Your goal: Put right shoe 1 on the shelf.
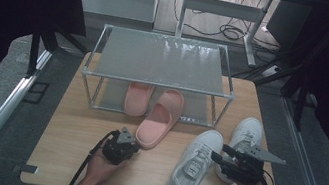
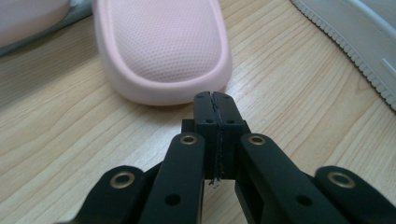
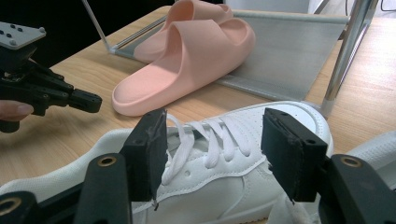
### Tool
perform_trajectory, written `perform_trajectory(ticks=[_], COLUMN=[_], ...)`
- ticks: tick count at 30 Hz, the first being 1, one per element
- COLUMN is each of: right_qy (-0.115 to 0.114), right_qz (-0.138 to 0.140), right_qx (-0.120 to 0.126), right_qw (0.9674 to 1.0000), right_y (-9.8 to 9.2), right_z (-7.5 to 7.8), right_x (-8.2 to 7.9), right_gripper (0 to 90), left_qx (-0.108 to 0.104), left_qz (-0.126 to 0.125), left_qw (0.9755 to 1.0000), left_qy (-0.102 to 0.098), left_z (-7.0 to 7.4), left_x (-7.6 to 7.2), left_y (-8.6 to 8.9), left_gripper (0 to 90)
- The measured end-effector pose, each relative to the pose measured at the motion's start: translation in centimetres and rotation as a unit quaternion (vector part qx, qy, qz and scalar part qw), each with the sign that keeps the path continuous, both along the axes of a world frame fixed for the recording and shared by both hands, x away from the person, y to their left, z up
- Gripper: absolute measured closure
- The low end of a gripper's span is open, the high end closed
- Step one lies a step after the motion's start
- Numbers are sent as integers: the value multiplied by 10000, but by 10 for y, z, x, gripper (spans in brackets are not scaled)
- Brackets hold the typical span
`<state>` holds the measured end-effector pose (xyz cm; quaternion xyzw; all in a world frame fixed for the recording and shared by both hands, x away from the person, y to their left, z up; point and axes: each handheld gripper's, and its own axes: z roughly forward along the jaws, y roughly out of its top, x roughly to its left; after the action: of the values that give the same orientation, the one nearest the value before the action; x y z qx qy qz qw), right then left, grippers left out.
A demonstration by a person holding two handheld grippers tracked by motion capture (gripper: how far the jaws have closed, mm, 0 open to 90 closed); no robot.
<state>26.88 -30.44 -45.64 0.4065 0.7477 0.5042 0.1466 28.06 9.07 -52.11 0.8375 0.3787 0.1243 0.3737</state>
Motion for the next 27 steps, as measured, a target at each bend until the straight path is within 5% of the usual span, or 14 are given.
perform_trajectory(ticks=[7,16,27], right_qy=[3,-42,-67], right_qz=[2,-31,-65], right_qx=[4,58,94], right_qw=[10000,10000,9999], right_y=[1,-2,-6], right_z=[-1,2,4], right_x=[0,-1,-2], right_gripper=[412,413,413], left_qx=[-80,-67,53], left_qz=[-78,-222,-34], left_qw=[9999,9996,9998], left_qy=[-102,-190,-170], left_z=[9,18,13], left_x=[7,45,81], left_y=[-18,-76,-105], left_gripper=[900,900,900])
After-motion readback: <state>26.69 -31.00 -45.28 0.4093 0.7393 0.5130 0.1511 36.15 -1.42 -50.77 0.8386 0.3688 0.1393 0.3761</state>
